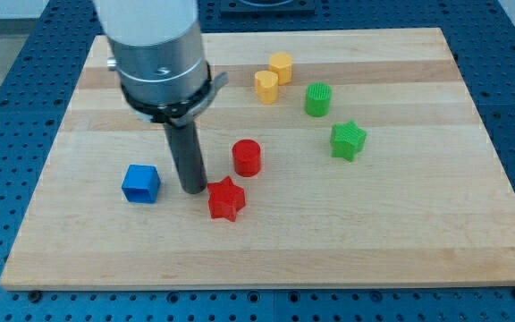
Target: Move the red star to the diagonal right bottom of the red circle
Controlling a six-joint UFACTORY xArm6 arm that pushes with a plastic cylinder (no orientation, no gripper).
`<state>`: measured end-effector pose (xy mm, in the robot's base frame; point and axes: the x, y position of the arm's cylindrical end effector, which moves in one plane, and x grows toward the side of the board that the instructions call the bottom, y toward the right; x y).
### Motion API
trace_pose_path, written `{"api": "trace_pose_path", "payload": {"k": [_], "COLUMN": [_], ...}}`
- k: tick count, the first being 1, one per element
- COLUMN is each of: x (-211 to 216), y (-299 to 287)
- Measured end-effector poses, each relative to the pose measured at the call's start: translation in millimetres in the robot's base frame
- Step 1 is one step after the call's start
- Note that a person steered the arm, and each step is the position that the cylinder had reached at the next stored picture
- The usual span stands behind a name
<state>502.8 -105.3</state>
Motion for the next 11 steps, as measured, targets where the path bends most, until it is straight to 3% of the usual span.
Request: {"api": "trace_pose_path", "payload": {"k": [1,3,5,8,11], "x": [4.8,51.3,59.0,-11.2,-21.4], "y": [-14.7,37.8,58.6,54.8,98.2]}}
